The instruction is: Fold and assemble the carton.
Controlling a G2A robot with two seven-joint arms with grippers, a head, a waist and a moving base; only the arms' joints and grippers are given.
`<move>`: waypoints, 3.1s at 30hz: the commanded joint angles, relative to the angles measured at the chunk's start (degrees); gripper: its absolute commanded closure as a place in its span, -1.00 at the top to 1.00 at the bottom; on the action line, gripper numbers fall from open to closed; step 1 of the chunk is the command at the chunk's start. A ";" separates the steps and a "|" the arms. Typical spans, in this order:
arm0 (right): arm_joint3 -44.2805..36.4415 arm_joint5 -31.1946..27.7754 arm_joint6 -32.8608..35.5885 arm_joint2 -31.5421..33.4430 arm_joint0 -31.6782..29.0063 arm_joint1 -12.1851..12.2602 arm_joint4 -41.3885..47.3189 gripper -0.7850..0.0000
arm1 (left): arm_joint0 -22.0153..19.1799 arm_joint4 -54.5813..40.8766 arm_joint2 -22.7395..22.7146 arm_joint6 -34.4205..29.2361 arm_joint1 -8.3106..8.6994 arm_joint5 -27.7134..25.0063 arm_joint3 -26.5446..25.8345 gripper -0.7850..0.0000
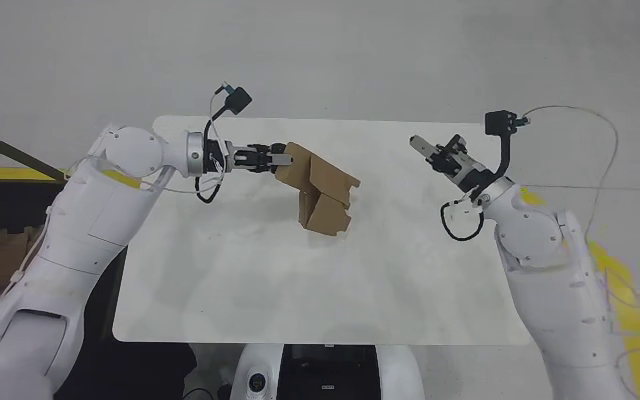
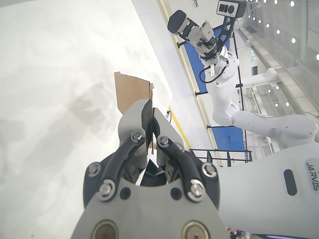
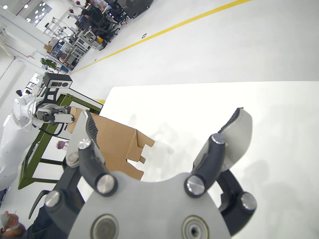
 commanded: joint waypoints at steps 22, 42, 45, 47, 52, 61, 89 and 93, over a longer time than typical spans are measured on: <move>11.70 -17.40 15.73 -6.19 5.07 -0.43 22.44 1.00 | -6.24 -6.92 0.81 -4.78 -2.44 -2.14 -0.43 -1.00; 14.19 -19.80 16.05 -9.03 5.18 -0.70 26.06 1.00 | -5.55 -10.08 -0.52 -6.77 -3.11 -2.82 -0.09 -1.00; 15.21 -20.78 16.18 -9.15 5.35 -0.72 27.58 1.00 | -5.60 -10.24 -0.40 -7.00 -3.30 -2.91 0.08 -1.00; 15.76 -21.47 16.26 -9.24 5.41 -0.74 28.54 0.91 | -5.64 -10.36 -0.38 -7.10 -3.41 -2.90 0.18 -1.00; 16.82 -23.31 16.81 -9.34 5.39 -0.74 31.14 0.36 | -5.70 -10.59 -0.44 -7.41 -3.65 -2.95 0.30 -1.00; 18.58 -25.58 19.89 -9.96 5.96 -0.71 35.98 0.30 | -5.64 -11.17 -0.79 -7.83 -4.00 -3.00 1.01 -1.00; 18.48 -28.74 24.66 -9.76 6.29 -0.16 42.57 -0.14 | -3.71 -11.28 -2.75 -8.84 -4.44 -3.51 4.88 -1.00; 18.28 -28.52 25.49 -10.18 6.47 -0.11 42.42 -0.16 | -3.86 -11.42 -2.98 -8.78 -4.56 -3.44 5.08 -1.00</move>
